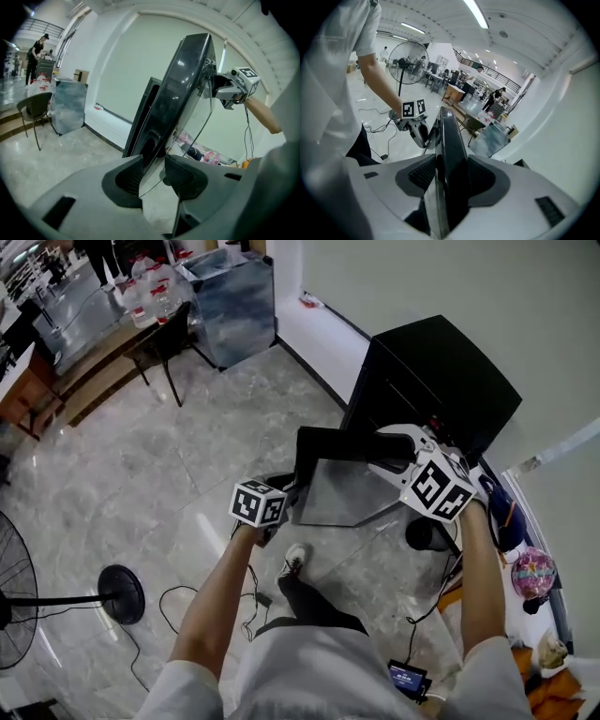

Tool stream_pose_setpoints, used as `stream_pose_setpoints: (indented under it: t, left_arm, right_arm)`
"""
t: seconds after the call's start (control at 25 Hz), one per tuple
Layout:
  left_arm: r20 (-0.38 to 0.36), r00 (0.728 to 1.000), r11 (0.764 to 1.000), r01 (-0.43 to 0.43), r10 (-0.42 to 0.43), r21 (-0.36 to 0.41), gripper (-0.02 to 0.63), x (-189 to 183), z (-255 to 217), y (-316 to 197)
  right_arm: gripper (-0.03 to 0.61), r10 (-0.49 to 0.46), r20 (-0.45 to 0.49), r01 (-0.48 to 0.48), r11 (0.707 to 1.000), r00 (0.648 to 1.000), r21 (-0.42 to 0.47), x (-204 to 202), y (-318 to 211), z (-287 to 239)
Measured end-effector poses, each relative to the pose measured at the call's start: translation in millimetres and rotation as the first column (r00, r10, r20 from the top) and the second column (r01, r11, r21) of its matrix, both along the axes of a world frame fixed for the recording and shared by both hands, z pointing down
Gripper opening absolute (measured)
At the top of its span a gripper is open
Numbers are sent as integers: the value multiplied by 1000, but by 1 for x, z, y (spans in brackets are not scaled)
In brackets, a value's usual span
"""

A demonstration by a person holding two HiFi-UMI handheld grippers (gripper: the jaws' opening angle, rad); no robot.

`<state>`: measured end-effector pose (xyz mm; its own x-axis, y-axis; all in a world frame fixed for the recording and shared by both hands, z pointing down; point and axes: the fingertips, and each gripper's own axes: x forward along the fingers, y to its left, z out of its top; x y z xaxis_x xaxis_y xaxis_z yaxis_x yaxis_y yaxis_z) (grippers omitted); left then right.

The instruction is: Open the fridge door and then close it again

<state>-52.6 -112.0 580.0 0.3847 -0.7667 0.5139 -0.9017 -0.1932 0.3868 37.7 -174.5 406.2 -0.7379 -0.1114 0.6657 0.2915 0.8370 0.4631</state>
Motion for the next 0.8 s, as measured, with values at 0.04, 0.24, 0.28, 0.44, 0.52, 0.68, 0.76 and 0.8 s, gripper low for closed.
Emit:
stream_pose_setpoints:
  t: [0.04,0.24,0.28,0.44,0.52,0.68,0.76,0.8]
  left_arm:
    - [-1,1000,1000,15,-15,2,132,4,0,8]
    - [23,998,998,62,-61,-15,126,28,0,42]
    - [24,997,998,68,-68,-18,124,33,-1,46]
    - [18,997,997,73,-73,-36,118,54,0,68]
    - [8,996,996,88,-87,-34,115,61,0,78]
    - [2,989,989,147,-147,-35,115,70,2,89]
    - [8,984,983,177,-177,-42,115,76,4,91]
    - [14,981,980,192,-191,-47,115,79,3,91]
  right_arm:
    - [210,-17,-2,17,1000,1000,0,2,6,0]
    - [213,-109,-22,109,994,994,-18,17,29,-2]
    - [213,-127,-25,127,992,992,-23,21,32,-3]
    - [215,-191,-27,190,981,981,-34,35,47,-2]
    - [215,-222,-22,221,975,975,-28,40,55,-3]
    - [216,-281,-18,281,960,960,-20,43,63,-2]
    - [215,-301,-19,301,953,953,-25,48,64,-1]
    - [214,-309,-18,308,951,951,-28,51,64,-2]
